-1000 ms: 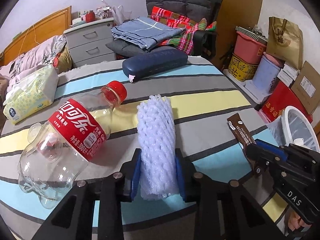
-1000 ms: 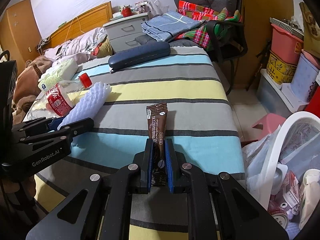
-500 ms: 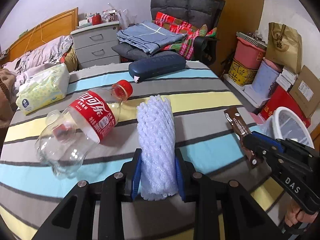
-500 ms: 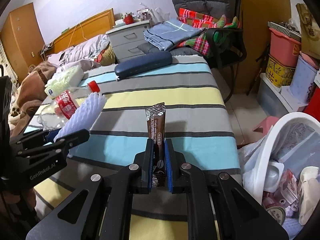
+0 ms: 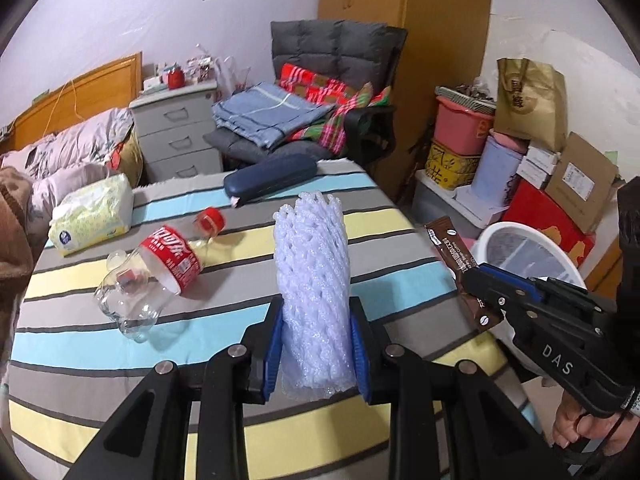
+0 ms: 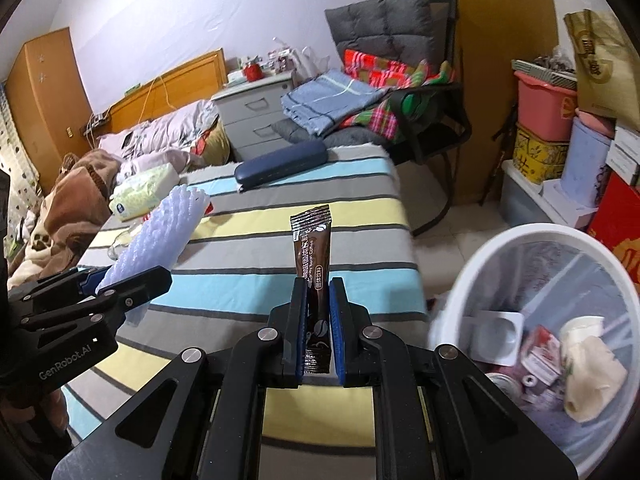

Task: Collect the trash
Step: 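Carry the foam mesh and chocolate wrapper over the wastebasket with both tools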

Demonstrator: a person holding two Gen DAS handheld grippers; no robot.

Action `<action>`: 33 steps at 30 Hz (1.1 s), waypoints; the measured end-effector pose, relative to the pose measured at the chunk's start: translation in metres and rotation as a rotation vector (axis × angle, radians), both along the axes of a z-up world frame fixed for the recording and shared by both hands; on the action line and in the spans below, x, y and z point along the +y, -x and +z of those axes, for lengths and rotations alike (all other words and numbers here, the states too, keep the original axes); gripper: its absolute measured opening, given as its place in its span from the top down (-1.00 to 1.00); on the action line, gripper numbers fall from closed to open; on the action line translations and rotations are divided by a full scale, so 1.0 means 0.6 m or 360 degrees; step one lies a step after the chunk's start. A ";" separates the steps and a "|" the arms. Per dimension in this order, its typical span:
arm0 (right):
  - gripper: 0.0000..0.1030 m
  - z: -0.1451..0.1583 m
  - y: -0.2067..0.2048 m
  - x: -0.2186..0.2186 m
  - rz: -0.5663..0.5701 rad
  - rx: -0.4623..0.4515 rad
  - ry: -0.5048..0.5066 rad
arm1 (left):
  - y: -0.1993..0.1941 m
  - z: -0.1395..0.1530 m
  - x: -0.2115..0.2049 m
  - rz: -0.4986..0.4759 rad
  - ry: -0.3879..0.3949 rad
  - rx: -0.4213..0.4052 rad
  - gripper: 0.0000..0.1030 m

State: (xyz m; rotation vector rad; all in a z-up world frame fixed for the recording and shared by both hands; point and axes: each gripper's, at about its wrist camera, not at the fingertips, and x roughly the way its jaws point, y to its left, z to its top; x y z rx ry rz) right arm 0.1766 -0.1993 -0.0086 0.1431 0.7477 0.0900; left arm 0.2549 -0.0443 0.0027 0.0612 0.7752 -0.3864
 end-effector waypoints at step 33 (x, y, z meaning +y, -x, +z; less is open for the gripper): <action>0.79 0.004 0.117 -0.243 -0.0463 0.0003 0.0053 | 0.093 -0.009 -0.328 -0.0507 0.0022 0.0072 0.40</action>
